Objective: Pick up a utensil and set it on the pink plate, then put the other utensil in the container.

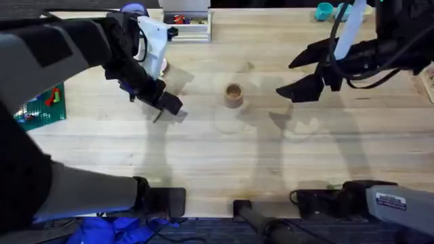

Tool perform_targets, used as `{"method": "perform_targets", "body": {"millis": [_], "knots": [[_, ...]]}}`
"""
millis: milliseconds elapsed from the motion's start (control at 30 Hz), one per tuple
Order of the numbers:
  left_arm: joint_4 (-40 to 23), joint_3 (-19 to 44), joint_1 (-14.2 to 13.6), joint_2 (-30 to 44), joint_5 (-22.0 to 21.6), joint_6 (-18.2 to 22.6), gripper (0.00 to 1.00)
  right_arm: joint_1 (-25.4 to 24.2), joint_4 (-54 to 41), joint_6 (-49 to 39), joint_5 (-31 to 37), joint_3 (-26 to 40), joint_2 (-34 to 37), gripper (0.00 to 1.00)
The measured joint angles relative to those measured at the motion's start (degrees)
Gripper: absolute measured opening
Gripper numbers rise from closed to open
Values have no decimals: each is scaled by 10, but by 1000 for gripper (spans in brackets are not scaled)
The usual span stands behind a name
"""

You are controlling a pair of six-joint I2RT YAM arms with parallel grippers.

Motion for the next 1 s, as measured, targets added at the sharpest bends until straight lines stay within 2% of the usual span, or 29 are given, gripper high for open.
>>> {"method": "perform_targets", "body": {"millis": [200,600,667,867,1000], "knots": [[10,1,0,23,-5,3,982,0,0,0,0,0,0,996],[19,1,0,27,-12,4,892,0,0,0,0,0,0,997],[21,2,0,27,-14,3,809,0,0,0,0,0,0,997],[24,2,0,27,-10,4,466,0,0,0,0,0,0,997],[24,2,-2,27,-9,4,398,0,0,0,0,0,0,997]]}}
